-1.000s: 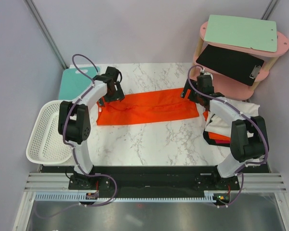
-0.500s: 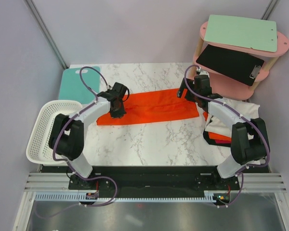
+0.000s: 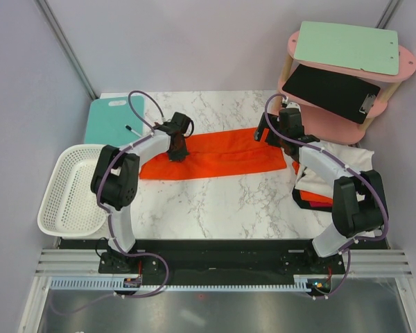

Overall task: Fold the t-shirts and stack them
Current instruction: Fold the tshirt

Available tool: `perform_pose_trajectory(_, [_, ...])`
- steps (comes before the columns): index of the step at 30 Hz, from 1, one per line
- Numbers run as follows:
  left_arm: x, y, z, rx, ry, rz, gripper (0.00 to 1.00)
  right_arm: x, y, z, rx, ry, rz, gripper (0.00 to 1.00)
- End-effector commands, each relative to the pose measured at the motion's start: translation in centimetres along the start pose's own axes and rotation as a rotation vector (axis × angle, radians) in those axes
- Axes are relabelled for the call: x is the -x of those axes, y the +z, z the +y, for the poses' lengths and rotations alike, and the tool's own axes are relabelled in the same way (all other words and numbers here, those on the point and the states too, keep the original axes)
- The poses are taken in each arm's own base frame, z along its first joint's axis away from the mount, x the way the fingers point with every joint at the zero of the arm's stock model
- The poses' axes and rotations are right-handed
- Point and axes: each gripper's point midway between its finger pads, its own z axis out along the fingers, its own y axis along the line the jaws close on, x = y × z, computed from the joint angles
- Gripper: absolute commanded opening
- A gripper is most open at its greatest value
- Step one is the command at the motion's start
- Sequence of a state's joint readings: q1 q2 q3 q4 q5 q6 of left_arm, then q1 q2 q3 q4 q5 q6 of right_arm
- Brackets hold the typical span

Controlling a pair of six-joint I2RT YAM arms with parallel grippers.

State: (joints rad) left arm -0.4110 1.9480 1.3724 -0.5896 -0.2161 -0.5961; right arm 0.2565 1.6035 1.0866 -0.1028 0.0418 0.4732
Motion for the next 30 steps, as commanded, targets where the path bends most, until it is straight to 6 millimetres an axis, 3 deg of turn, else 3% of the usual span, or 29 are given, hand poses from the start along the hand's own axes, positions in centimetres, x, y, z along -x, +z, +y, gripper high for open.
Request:
perform_pose_trajectory(1, [3.4,-1.0,-1.4,-0.04,-0.003,-0.094,0.02,0.3,0.2,-0.1,-0.004,-0.02,-0.024,0.98])
perform_pose_trajectory(6, [4.9,0.1,-1.0,0.01,0.004,-0.123,0.02,0.1,0.6,0.0,0.002,-0.017,-0.011,0.98])
perform_pose_trajectory(12, [8.2,1.5,-0.1,0.088,-0.034,-0.167,0.02,0.1,0.5,0.1,0.007,-0.029,-0.012,0.98])
perform_pose_trajectory(15, [11.3,0.7,-0.4,0.089,-0.047,-0.229,0.02,0.3,0.6,-0.3,-0.019,-0.047,-0.016,0.98])
perform_pose_trajectory(18, [12.4,-1.3,-0.9,0.055,-0.043,-0.259,0.02,0.1,1.1,-0.6,-0.053,-0.081,-0.004,0.98])
perform_pose_trajectory(21, [11.2,-2.6,-0.5,0.034,-0.042,-0.246,0.02,-0.4,2.2,-0.2,-0.088,-0.138,0.028,0.98])
perform_pose_trajectory(22, [11.2,-3.8,-0.4,0.016,-0.048,-0.256,0.02,-0.3,2.4,1.0,-0.082,-0.165,0.038,0.98])
perform_pose_trajectory(23, [10.7,-4.4,-0.4,0.002,-0.047,-0.251,0.02,-1.4,3.5,0.9,-0.1,-0.187,0.073,0.97])
perform_pose_trajectory(24, [8.8,-3.8,0.5,0.02,-0.043,-0.215,0.02,-1.9,4.0,1.5,-0.106,-0.213,0.085,0.96])
perform_pose_trajectory(25, [8.7,-5.0,0.8,0.006,-0.053,-0.228,0.02,-1.4,4.3,2.2,-0.109,-0.23,0.087,0.95])
perform_pose_trajectory(26, [7.9,-5.1,1.1,0.004,-0.064,-0.22,0.02,-2.6,5.5,2.0,-0.127,-0.248,0.121,0.91])
perform_pose_trajectory(28, [5.3,-4.6,2.5,0.026,-0.061,-0.173,0.02,-2.5,6.3,3.3,-0.125,-0.27,0.118,0.89])
perform_pose_trajectory(29, [4.8,-5.3,2.8,0.018,-0.078,-0.176,0.02,-3.3,7.2,3.4,-0.129,-0.277,0.137,0.83])
perform_pose_trajectory(30, [3.1,-4.9,3.7,0.034,-0.074,-0.143,0.02,-3.3,7.6,3.4,-0.129,-0.278,0.138,0.75])
